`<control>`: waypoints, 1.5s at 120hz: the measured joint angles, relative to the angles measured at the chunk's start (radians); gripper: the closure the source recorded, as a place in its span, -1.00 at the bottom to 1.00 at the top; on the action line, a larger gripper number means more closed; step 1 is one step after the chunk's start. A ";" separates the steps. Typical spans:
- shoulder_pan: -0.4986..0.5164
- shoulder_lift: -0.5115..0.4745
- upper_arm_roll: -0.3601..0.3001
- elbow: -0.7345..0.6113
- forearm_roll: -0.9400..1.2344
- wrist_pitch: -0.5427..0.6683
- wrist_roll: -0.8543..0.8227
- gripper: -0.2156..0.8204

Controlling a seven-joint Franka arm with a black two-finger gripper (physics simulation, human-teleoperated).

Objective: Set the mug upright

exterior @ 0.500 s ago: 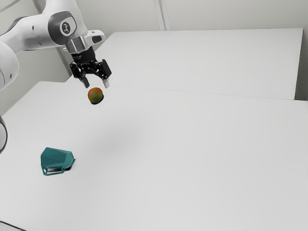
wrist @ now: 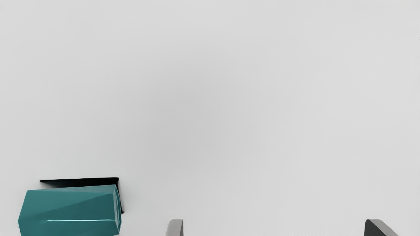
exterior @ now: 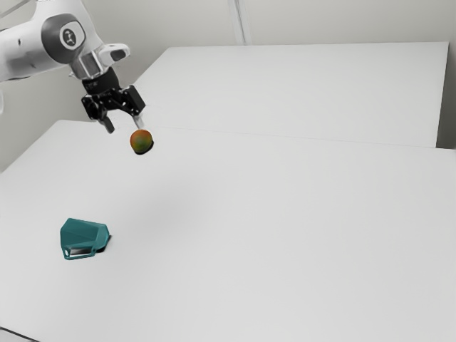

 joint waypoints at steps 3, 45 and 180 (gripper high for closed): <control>0.000 -0.007 0.031 -0.008 -0.027 -0.010 0.008 -0.58; 0.110 -0.069 0.385 -0.182 -0.346 -0.147 0.217 -0.58; 0.305 0.239 0.434 -0.430 -0.750 -0.159 0.932 -0.58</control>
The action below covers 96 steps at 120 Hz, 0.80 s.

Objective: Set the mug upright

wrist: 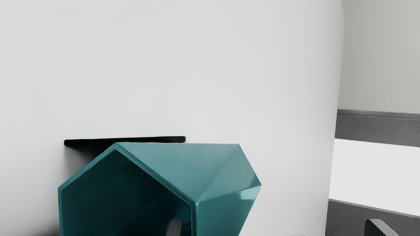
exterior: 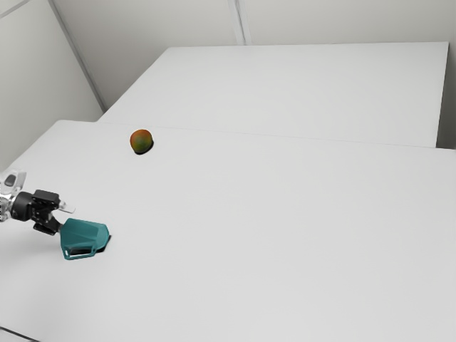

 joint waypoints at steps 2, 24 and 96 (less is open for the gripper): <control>0.000 0.001 -0.004 -0.004 -0.002 0.000 0.005 -0.58; -0.001 0.011 -0.020 -0.022 -0.010 -0.003 0.051 -0.47; -0.013 -0.049 -0.034 -0.023 -0.008 -0.008 0.124 0.86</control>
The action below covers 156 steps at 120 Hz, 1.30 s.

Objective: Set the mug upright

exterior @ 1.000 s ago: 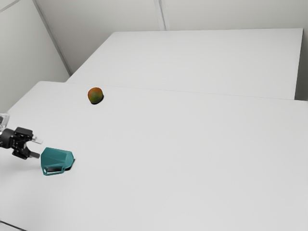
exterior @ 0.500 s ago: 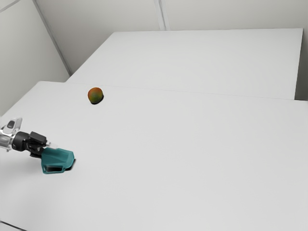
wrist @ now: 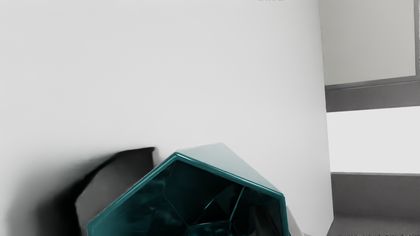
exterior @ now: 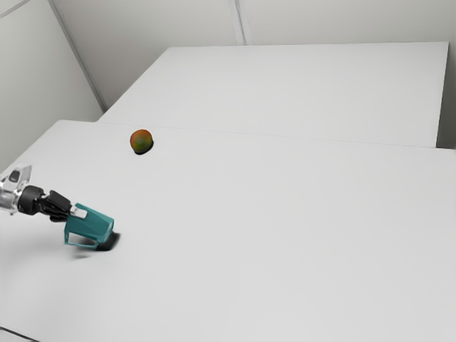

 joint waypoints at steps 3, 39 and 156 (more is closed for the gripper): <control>-0.002 -0.010 0.000 0.000 0.002 -0.001 -0.001 0.86; -0.138 -0.178 -0.113 0.011 0.164 0.110 -0.117 0.86; -0.280 -0.145 -0.531 -0.031 0.963 0.768 -0.750 0.90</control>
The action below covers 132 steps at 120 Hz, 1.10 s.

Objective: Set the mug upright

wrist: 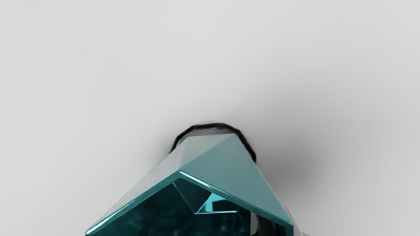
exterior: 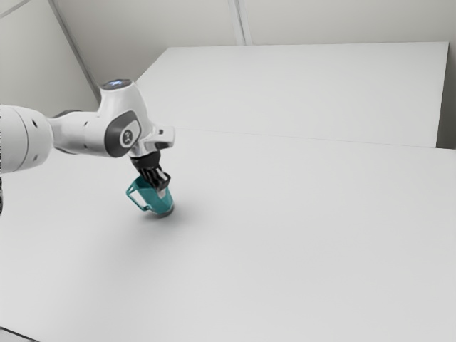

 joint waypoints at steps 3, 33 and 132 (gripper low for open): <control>-0.001 0.005 0.000 0.000 0.001 0.006 -0.009 0.90; -0.006 0.039 0.000 0.000 0.005 0.042 -0.086 0.70; -0.010 -0.065 -0.061 0.455 -0.100 -0.449 -0.186 -0.56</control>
